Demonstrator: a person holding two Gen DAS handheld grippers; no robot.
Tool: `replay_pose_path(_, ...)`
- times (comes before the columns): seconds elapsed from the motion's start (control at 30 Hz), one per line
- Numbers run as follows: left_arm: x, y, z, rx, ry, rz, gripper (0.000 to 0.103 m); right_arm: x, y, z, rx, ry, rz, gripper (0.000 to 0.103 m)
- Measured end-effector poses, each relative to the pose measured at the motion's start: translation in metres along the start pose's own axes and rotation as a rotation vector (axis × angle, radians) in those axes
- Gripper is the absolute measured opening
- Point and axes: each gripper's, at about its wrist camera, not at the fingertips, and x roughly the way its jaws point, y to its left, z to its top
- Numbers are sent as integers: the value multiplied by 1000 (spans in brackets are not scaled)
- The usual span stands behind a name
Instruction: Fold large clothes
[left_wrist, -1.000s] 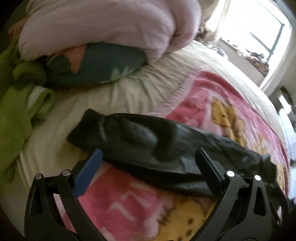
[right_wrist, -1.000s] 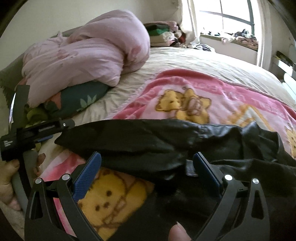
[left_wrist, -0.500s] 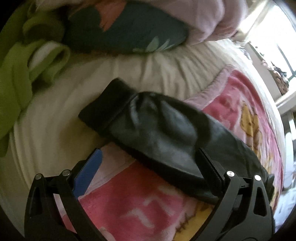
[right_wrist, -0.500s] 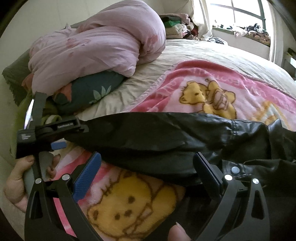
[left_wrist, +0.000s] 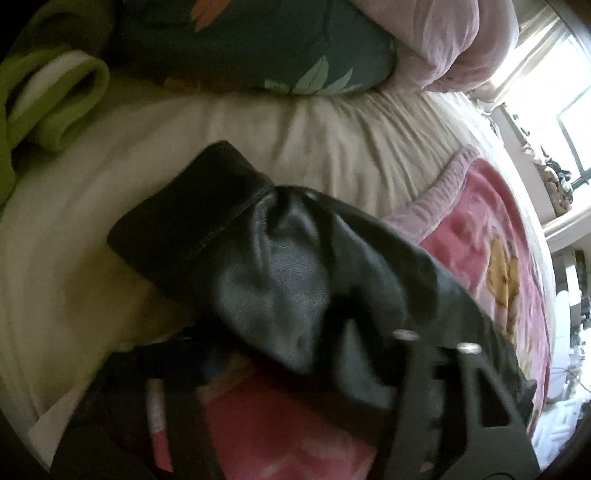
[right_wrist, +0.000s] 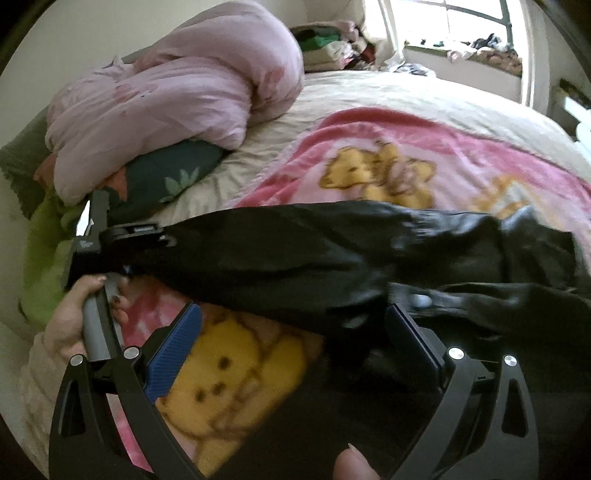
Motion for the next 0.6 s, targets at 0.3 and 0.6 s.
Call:
replay_pose_path(0.3,-87,-47,-2,115,-222,-341,3,-45,-47,-27,18,-70,-152,99)
replay_pose_path(0.6,-165,-111,-45,338,-414,-454,2,-61,-82,-42,63,-68,-243,99)
